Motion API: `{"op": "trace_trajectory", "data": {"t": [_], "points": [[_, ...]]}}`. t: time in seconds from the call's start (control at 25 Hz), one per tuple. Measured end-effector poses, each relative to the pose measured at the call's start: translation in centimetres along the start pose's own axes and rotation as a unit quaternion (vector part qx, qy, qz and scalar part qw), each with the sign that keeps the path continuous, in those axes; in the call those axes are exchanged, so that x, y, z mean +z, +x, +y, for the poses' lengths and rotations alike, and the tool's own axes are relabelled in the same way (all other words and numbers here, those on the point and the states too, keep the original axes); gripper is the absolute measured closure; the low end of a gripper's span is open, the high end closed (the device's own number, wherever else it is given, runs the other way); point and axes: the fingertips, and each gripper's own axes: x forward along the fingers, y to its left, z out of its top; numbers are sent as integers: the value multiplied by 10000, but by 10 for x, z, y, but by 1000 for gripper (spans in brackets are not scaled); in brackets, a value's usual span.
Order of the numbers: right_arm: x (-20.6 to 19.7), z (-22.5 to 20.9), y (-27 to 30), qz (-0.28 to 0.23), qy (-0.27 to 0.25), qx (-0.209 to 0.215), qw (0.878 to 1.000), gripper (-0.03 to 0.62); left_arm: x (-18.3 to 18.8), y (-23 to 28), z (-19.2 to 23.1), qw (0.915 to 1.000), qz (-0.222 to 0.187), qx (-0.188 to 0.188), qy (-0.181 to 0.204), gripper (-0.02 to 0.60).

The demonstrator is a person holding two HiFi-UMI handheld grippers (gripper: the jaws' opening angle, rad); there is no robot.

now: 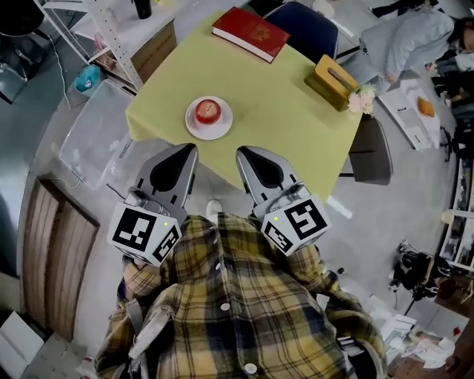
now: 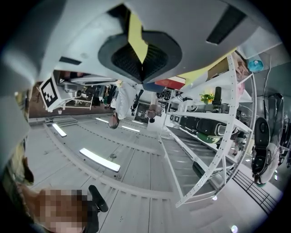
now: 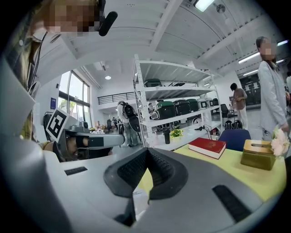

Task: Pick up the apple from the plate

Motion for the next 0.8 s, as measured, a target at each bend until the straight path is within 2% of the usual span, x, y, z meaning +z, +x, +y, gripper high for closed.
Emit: {"op": "trace_trajectory", "data": {"t": [0.24, 0.52, 0.8], "points": [[8, -18, 38, -18, 104, -374, 9992, 597, 14, 27, 38, 9993, 103, -366, 50, 575], [25, -39, 100, -83, 348, -1084, 9935, 597, 37, 61, 98, 9935, 407, -1045, 178, 575], [32, -52, 133, -233, 734, -2162, 9733, 597, 48, 91, 131, 9726, 878, -2128, 332, 575]]}}
